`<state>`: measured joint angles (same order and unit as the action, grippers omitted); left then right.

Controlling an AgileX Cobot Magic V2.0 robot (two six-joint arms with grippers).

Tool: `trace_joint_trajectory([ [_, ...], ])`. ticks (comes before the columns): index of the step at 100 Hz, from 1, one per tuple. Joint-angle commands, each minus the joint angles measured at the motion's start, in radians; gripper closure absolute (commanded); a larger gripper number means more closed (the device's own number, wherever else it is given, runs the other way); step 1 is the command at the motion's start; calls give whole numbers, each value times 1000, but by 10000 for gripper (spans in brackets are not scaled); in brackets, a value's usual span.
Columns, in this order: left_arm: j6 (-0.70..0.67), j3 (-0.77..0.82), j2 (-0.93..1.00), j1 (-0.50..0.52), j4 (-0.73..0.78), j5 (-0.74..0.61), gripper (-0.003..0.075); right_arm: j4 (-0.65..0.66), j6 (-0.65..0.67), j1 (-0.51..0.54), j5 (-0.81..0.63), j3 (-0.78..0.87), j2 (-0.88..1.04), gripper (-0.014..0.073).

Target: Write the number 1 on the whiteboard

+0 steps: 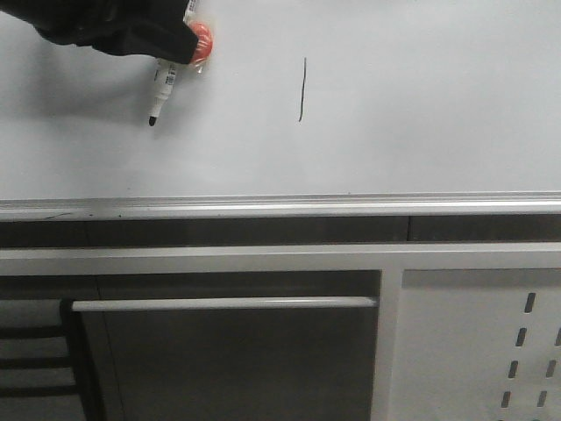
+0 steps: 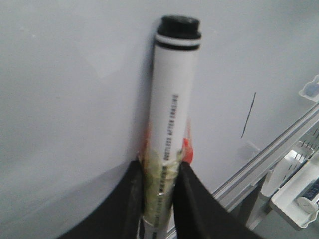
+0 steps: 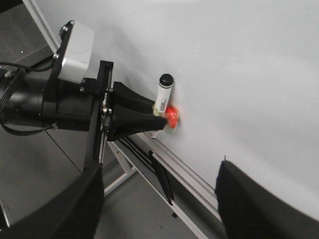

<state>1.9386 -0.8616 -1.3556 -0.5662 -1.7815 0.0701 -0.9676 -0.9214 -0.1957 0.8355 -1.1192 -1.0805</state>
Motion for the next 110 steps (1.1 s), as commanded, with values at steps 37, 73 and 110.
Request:
trace_joint_trajectory([
  [37, -9, -13, 69, -15, -72, -313, 659, -11, 0, 10, -43, -32, 22, 157],
  [73, -11, 3, 92, -29, 2, -348, 659, -11, 0, 10, -47, -32, 22, 157],
  [110, -11, 3, 89, -27, 21, -348, 656, -11, 0, 10, -43, -32, 22, 157],
])
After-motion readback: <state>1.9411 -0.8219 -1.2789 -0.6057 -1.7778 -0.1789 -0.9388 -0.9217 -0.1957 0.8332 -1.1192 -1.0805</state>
